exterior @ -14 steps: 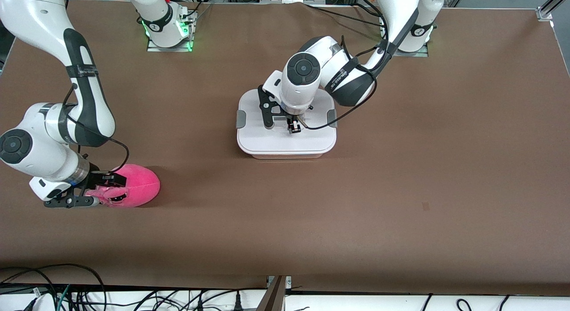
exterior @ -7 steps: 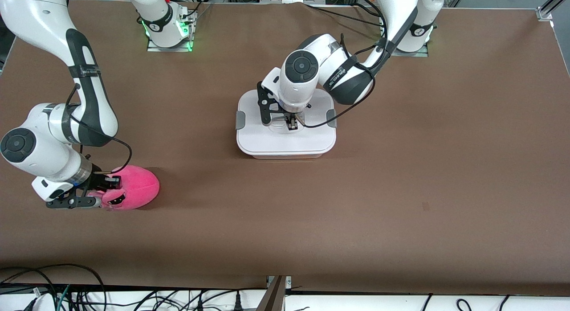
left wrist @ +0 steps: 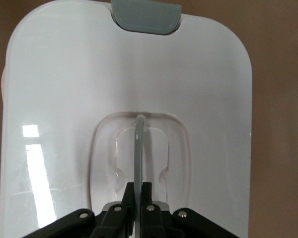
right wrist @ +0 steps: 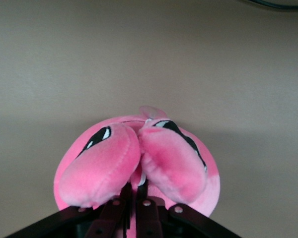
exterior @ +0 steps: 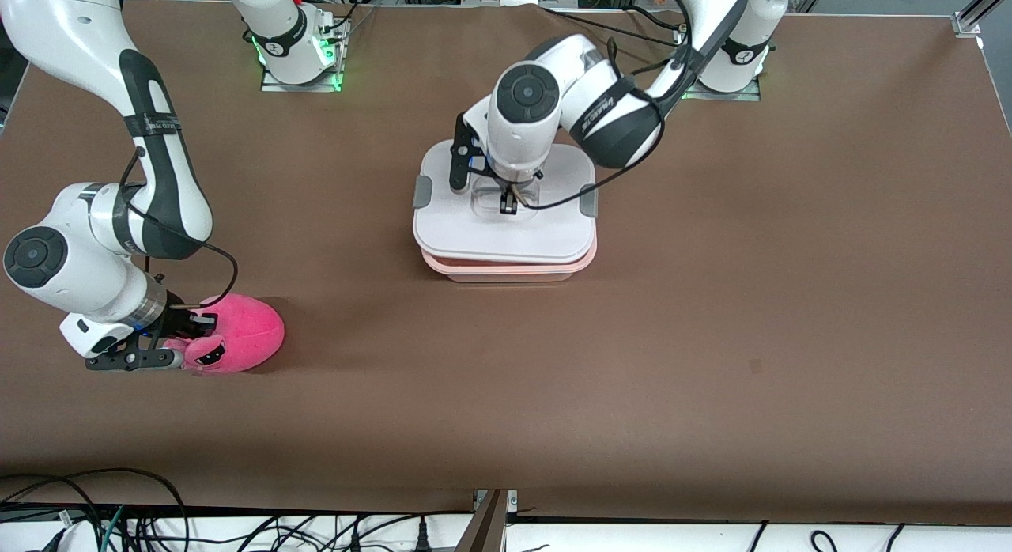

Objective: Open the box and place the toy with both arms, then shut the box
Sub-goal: 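Grasp the lid handle with the left gripper while the right gripper grasps the toy, then lift the white lid off with the left gripper and set it aside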

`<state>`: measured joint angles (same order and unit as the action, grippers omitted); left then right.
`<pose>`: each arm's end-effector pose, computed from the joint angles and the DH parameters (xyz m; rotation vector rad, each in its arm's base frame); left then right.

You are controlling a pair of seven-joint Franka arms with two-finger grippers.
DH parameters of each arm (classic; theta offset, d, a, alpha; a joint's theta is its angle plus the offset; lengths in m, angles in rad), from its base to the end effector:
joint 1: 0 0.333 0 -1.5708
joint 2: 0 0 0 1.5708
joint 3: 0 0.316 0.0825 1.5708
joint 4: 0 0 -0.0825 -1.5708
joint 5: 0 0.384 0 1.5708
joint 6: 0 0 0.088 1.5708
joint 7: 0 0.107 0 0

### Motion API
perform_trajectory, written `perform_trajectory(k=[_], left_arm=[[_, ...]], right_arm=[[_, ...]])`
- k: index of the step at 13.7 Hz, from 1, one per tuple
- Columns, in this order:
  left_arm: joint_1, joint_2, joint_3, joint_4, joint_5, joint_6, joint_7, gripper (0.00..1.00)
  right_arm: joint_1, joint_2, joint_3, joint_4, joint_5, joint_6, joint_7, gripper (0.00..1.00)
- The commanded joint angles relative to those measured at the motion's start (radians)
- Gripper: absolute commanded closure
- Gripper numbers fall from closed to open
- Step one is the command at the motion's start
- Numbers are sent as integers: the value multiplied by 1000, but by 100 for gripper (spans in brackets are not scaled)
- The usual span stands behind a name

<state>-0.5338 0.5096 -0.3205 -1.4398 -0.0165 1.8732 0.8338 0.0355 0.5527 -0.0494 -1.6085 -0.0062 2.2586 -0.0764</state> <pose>0.4811 -0.4970 0.4045 2.0171 -2.1803 -0.0790 0.6990 -0.0052 0.3159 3.1009 0.1160 0.1499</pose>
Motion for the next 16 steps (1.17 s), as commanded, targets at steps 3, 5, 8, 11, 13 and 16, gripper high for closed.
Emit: perform_trajectory(k=[3,5,8,11,13,16], left_arm=[[122,-100,-11,22,-11,-179,45,100],[229,-103,-6,48,-104,-248,131,100],[386,-98,-3,48,-186,-350,322,100],[484,-94,6,48,-155,-491,483,100],[574,-71,9,48,-100,-520,585,100],[606,-59,11,47,-62,-539,634,100]], right_arm=[[0,-114,55,30,22,-224,-2,100],[1,-139,107,90,14,-363,-6,100],[1,-143,218,177,12,-513,-10,100],[1,-145,353,190,-11,-544,-13,100],[4,-145,485,190,-63,-553,-8,100],[78,-145,542,190,-127,-566,-2,100]])
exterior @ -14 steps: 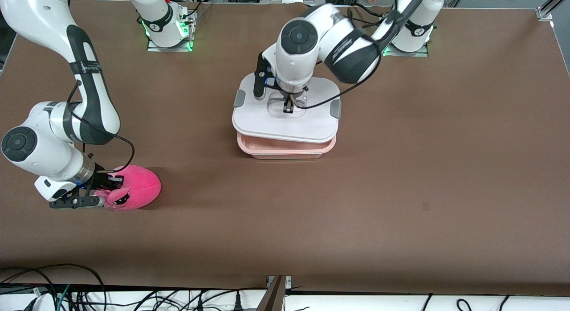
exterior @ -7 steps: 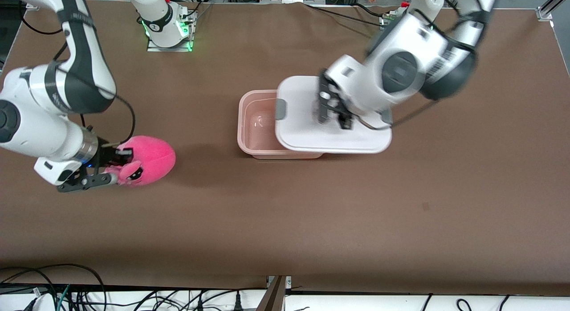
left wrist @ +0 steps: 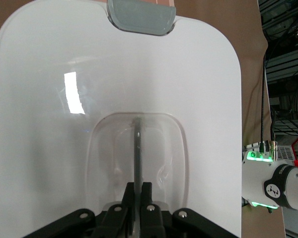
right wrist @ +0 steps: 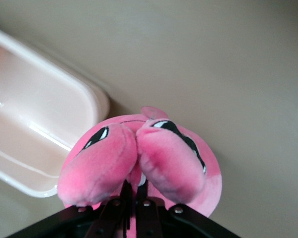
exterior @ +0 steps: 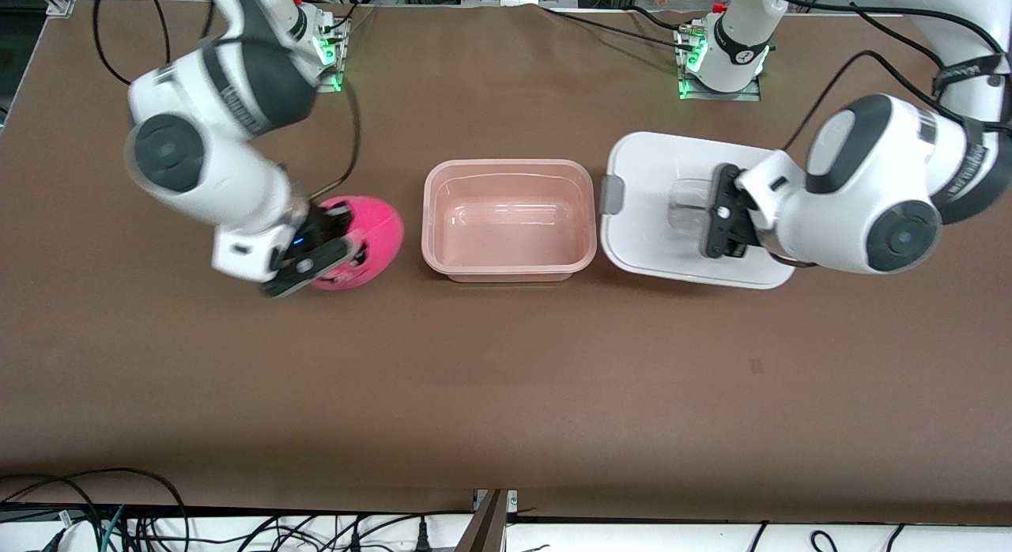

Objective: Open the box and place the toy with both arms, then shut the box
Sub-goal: 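Lift the white lid off with the left gripper and set it aside, then carry the pink toy into the box with the right gripper and release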

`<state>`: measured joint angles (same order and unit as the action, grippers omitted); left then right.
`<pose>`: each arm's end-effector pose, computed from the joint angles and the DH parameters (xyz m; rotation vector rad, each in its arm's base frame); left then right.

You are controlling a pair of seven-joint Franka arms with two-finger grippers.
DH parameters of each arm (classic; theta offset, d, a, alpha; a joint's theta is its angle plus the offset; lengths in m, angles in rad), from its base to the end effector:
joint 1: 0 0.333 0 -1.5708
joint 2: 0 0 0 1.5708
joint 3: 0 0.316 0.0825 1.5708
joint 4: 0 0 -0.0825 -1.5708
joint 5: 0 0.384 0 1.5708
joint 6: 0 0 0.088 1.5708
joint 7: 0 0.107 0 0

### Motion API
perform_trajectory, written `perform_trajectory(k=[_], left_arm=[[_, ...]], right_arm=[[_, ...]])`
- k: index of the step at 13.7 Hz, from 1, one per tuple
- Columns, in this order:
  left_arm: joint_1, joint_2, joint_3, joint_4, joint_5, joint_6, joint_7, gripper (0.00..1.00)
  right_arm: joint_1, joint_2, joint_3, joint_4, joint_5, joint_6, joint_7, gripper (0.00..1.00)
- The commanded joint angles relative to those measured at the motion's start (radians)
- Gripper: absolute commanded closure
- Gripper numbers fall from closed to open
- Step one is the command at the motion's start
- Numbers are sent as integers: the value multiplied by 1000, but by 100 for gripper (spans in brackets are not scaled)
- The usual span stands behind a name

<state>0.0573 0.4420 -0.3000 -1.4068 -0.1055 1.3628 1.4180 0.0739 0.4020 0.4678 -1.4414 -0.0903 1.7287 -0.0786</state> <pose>0.6135 -0.1344 0.4340 1.7976 -1.9673 -0.3484 0.5942 0.2931 0.4740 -2.9251 -0.9239 0.1393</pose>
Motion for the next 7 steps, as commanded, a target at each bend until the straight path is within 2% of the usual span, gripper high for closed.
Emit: perform_trajectory(k=[1,7], left_arm=[[19,14,-10,14,30,-30,56,100],[19,14,-10,11,32,-30,75,100]], right_arm=[[78,6,23,22,-55,-49,2,100],[210,21,20,22,-157,-49,3,100]])
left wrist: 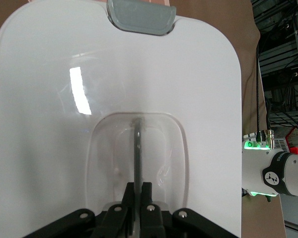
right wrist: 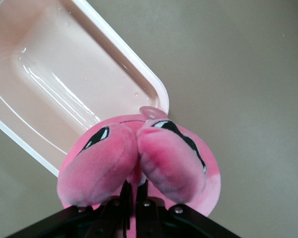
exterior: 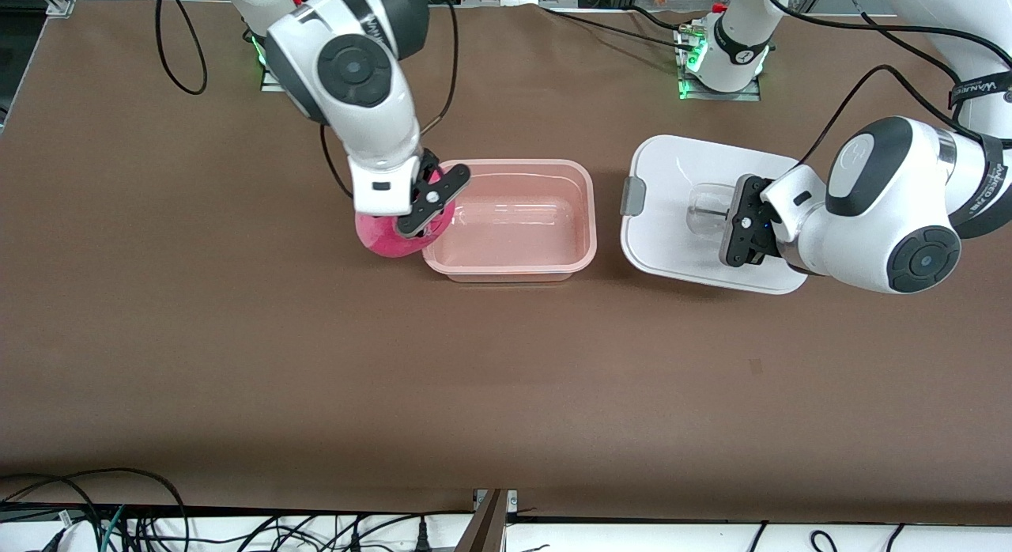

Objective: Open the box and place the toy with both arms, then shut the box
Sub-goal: 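Carry the pink toy into the box with the right gripper and release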

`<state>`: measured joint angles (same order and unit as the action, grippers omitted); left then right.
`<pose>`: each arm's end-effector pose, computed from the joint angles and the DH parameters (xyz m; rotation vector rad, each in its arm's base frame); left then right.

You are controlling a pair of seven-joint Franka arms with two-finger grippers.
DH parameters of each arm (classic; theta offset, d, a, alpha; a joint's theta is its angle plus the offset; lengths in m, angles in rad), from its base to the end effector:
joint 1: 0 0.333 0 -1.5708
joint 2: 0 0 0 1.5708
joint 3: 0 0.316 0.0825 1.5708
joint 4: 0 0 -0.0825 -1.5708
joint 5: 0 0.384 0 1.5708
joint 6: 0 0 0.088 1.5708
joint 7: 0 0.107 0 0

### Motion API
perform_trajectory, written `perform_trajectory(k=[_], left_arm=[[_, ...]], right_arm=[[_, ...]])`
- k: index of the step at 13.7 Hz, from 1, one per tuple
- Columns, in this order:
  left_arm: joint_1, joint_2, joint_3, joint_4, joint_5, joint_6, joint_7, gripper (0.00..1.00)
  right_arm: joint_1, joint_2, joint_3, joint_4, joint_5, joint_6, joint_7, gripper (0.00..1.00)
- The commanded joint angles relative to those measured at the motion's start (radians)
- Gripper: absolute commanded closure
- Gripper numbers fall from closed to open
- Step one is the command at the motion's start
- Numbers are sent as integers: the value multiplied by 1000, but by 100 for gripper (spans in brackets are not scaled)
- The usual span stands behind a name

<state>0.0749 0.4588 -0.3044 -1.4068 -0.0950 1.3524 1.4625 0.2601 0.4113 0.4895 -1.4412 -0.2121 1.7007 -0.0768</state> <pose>0.6156 -0.1243 0.4236 1.7519 -1.9805 -0.3599 0.5285 0.3973 0.4679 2.8190 1.2587 -0.1419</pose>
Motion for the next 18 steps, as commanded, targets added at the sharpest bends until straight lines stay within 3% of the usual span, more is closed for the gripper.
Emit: perform_trajectory(k=[1,4,5,6,9,12,15,18], left_arm=[[0,-3,-5,11,21,-19,30,100],[2,0,-7,11,20,-19,32,100],[0,0,-7,11,20,-19,32,100],[-1,0,-7,11,20,-21,32,100],[0,0,-7,11,20,-21,30,100],[-1,0,-7,11,20,-21,30,100],[-1,0,-7,11,15,-21,29,100],[-1,0,-7,11,20,-21,30,100]], right_arm=[[39,20,-3,22,-38,-21,2,100],[76,56,-5,24,-50,7,44,100],[94,66,-5,24,-50,28,105,82],[120,75,-6,24,-71,46,153,1],[204,92,-8,70,-104,82,294,0],[232,78,0,195,-95,-2,354,0],[226,78,-2,332,-93,-145,356,0],[135,61,-11,344,-92,-187,357,0]])
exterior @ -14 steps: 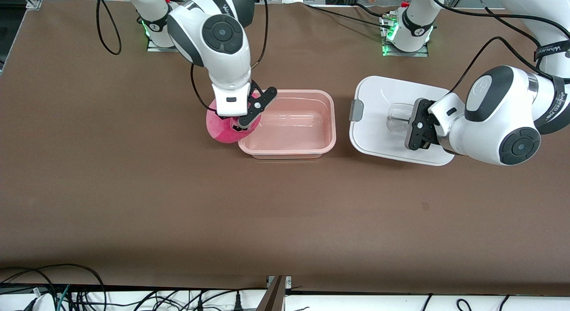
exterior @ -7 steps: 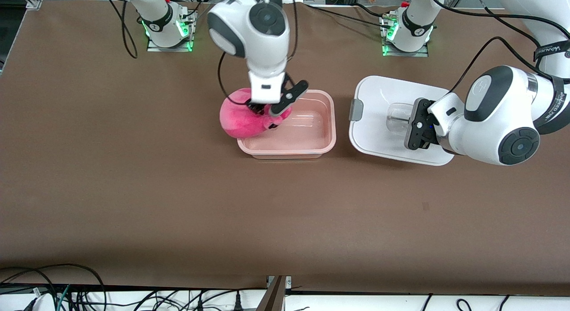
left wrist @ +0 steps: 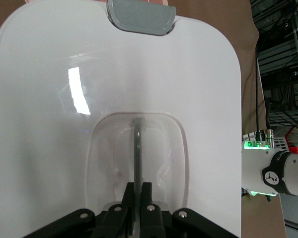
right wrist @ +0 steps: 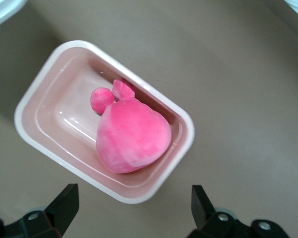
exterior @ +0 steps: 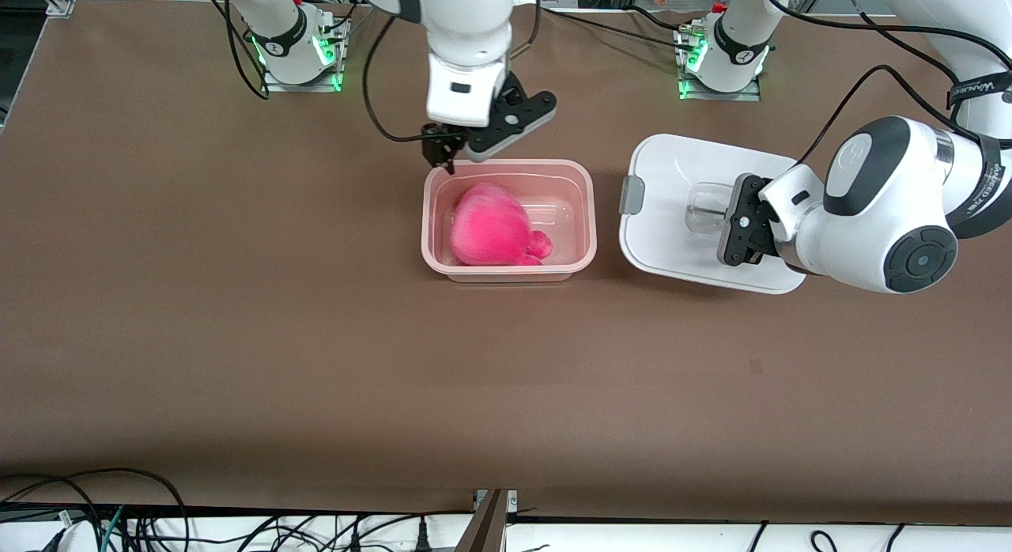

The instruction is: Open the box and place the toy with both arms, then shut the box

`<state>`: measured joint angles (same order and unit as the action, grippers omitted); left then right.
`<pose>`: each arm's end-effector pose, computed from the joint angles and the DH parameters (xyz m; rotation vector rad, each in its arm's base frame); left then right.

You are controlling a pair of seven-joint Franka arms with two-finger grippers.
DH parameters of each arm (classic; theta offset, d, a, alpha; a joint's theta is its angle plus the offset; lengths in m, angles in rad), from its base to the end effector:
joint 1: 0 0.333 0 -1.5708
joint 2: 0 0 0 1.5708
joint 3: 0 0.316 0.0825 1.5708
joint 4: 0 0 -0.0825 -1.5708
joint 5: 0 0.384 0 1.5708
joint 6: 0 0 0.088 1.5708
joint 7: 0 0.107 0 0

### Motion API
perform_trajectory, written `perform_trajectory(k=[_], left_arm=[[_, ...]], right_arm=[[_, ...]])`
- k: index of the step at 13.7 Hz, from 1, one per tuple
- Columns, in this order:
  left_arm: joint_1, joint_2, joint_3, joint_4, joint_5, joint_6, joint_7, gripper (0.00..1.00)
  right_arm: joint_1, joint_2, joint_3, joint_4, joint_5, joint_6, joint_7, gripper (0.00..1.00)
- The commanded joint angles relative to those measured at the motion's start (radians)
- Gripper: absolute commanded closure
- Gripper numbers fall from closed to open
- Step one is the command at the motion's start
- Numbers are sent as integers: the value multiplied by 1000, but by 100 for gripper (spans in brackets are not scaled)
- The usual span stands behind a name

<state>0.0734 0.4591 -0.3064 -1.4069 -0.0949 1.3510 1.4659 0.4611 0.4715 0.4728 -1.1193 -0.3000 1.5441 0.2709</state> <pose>0.6151 -0.1262 0.4235 1.7438 -1.9854 -0.3607 0.4894 0.4725 0.5647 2.9215 0.9200 0.0742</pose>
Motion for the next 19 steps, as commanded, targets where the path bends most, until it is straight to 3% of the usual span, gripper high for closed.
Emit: perform_trajectory(k=[1,3,6,12,14,17,19], left_arm=[[-6,0,-5,12,17,-18,24,100],[-29,1,-19,12,9,-13,-4,100],[-214,12,-14,14,20,17,-149,100],[-427,50,-17,11,6,337,-456,100],[-464,79,-17,14,9,413,-509,100],[-503,130,-17,12,12,511,-509,100],[-530,144,-17,12,15,513,-513,100]], right_arm=[[-125,-2,6,23,-5,-30,10,0],[-244,-2,6,21,-4,-44,8,0],[-438,1,7,21,7,-62,7,0],[-648,-7,-8,7,39,-74,2,0],[-628,-69,-138,-52,119,-75,-56,0],[-512,-138,-405,-125,257,-75,-133,0],[-501,-189,-462,-206,281,-62,-165,0]])
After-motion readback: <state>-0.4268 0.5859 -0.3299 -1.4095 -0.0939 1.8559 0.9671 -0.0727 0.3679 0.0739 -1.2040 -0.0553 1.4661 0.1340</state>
